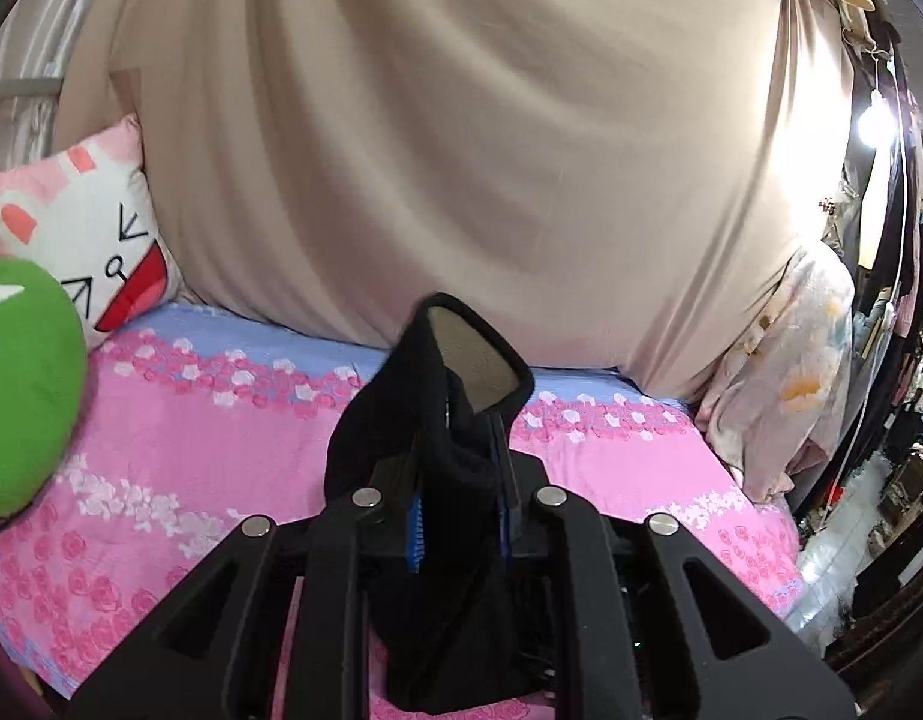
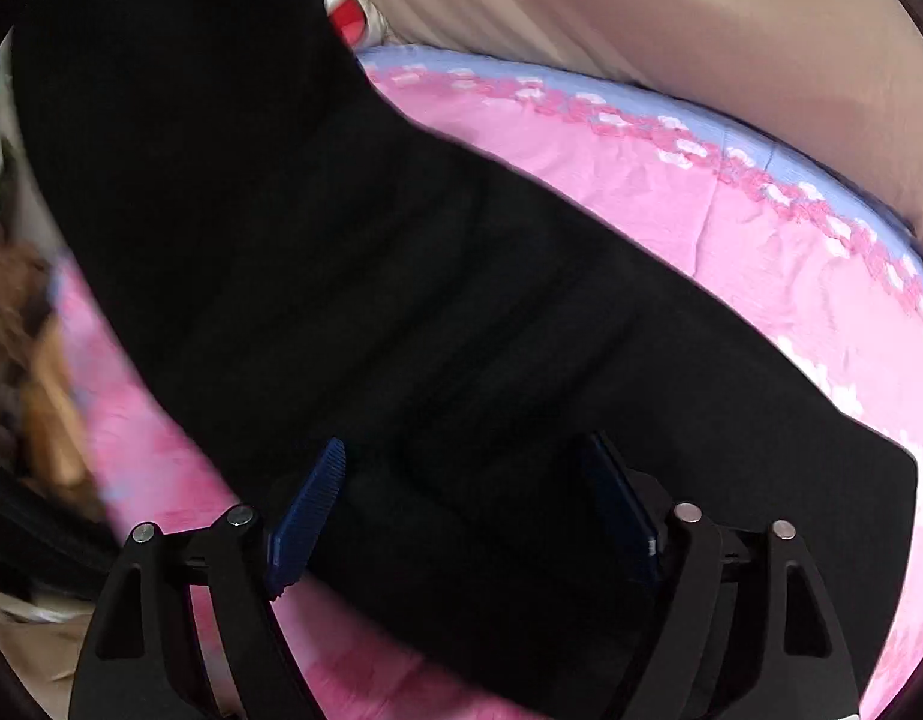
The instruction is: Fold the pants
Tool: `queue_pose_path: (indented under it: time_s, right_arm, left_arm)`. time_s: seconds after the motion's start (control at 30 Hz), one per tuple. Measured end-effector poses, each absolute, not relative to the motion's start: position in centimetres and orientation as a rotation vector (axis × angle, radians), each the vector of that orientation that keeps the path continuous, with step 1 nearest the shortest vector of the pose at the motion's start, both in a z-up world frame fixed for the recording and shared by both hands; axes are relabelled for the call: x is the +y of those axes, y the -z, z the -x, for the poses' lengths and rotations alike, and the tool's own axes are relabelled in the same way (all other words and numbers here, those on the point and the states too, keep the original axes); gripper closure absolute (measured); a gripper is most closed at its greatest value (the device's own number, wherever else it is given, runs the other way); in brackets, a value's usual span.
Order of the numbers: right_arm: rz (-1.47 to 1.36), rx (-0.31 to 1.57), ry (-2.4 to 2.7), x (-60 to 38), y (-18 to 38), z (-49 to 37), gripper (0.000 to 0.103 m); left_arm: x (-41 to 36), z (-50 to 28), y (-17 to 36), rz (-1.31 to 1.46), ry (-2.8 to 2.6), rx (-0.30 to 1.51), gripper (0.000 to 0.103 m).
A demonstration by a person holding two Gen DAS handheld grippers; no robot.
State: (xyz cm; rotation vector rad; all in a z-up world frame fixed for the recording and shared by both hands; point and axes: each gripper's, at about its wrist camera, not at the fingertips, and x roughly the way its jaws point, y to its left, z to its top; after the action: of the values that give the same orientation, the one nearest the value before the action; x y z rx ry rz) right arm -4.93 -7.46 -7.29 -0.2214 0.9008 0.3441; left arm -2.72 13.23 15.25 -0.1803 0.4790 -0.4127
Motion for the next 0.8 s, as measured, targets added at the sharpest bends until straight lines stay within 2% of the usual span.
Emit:
queue_pose_path:
  time_s: [0.03,0.07,0.1,0.17,0.27,0.4,0.5,0.6,0.67,0.8]
  right_arm:
    - [0.235,0.885,-0.333,-7.3,7.3,4.9,0.045]
    - [0.196,0.884,-0.330,-8.1,6.7,4.8,0.081]
    - [0.110,0.896,-0.358,-9.6,6.0,4.7,0.091]
    - [-0.069,0.866,-0.351,-13.8,3.9,4.9,0.092]
    - [-0.281,0.722,-0.207,-23.8,-0.7,7.6,0.092]
    - [-0.413,0.563,-0.041,-33.3,-5.4,12.8,0.092]
    - [-0.476,0.459,0.003,-36.8,-8.9,15.3,0.092]
    - [-0.433,0.444,-0.072,-34.3,-11.4,13.9,0.091]
    - [-0.357,0.499,-0.226,-28.5,-11.5,10.8,0.091]
    - [-0.169,0.700,-0.431,-15.0,-6.1,4.3,0.091]
  left_arm:
    - [13.3,2.8,-15.2,0.179,0.409,0.475,0.087]
    - [13.2,2.8,-15.2,0.177,0.409,0.471,0.087]
    - [13.6,2.8,-15.2,0.180,0.413,0.469,0.087]
    - [13.7,2.8,-15.3,0.188,0.418,0.466,0.087]
    - [14.3,2.5,-15.2,0.196,0.407,0.473,0.087]
    - [15.2,1.8,-14.9,0.217,0.380,0.480,0.087]
    - [16.2,1.1,-14.7,0.269,0.378,0.490,0.087]
    - [17.2,0.8,-14.5,0.294,0.367,0.490,0.086]
    - [17.8,0.8,-14.4,0.294,0.358,0.488,0.086]
    - [18.5,1.0,-13.9,0.291,0.349,0.502,0.086]
